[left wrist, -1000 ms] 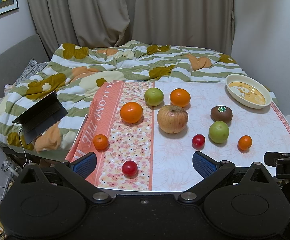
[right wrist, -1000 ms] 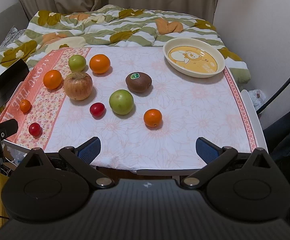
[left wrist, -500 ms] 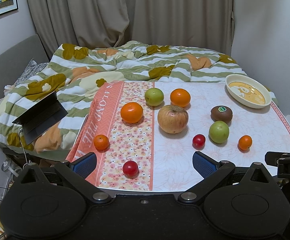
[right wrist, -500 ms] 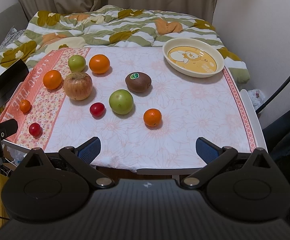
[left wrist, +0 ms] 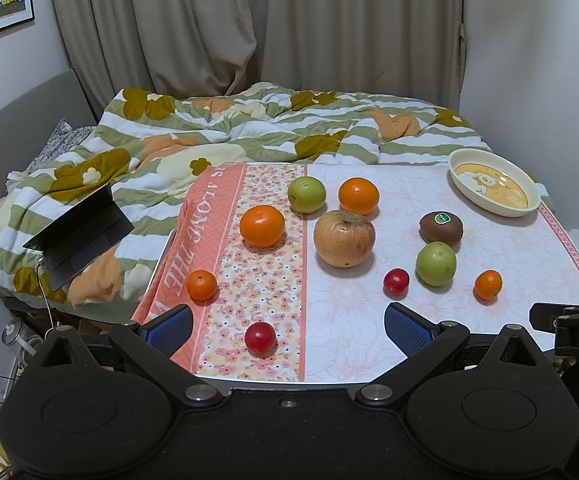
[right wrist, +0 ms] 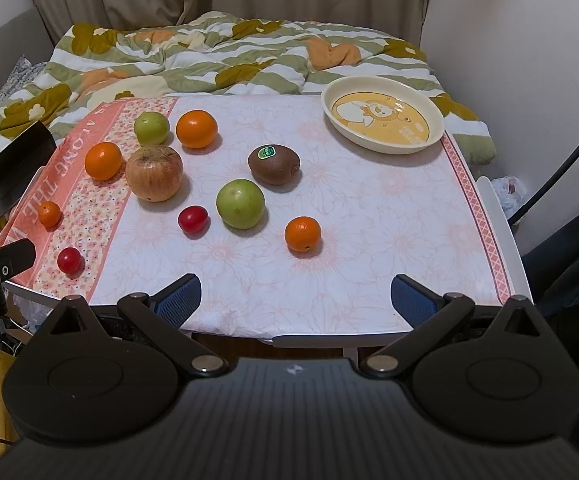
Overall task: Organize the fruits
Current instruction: 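Grasp a red tomato with the left tool while the right tool grasps another red tomato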
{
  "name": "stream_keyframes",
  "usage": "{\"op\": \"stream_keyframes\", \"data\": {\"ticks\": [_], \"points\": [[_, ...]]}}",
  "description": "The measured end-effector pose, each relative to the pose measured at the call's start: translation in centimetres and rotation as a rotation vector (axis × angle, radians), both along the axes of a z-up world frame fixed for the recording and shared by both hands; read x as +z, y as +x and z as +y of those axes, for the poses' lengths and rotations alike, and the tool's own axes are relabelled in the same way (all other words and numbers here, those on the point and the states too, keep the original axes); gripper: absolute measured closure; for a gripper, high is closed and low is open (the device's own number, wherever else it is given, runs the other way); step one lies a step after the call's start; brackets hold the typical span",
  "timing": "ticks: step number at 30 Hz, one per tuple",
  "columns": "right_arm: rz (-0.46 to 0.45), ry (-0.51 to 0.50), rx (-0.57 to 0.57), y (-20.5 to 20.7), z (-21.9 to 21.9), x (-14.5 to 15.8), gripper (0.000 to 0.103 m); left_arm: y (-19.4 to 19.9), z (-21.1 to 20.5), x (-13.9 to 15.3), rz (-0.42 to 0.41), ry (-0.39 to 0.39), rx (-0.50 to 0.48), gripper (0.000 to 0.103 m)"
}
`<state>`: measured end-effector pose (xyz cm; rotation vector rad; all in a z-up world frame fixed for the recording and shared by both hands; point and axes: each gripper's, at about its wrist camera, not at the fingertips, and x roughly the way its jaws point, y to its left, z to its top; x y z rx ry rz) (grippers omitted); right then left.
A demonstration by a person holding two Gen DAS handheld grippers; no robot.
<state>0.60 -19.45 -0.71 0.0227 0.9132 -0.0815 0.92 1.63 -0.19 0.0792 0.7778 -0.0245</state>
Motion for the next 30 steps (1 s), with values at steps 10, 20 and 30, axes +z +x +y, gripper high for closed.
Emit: {"op": "stream_keyframes", "data": {"ticks": [10, 20, 30], "points": [[-0.007, -0.003, 0.001, -0.1, 0.1, 0.4, 0.000, 0.1, 0.2, 0.1, 0.001, -0.003, 0.000, 0.000], [-0.040, 0.039, 0.004, 0.1, 0.6, 1.6, 0.000, 0.4, 1.2, 0.6, 0.006, 0.001, -0.004, 0.000], [0.006, 0.039, 0.031, 3.3, 3.0, -0.4, 0.000, 2.8, 4.2, -2.2, 0.021, 0.078, -0.018, 0.000]]}}
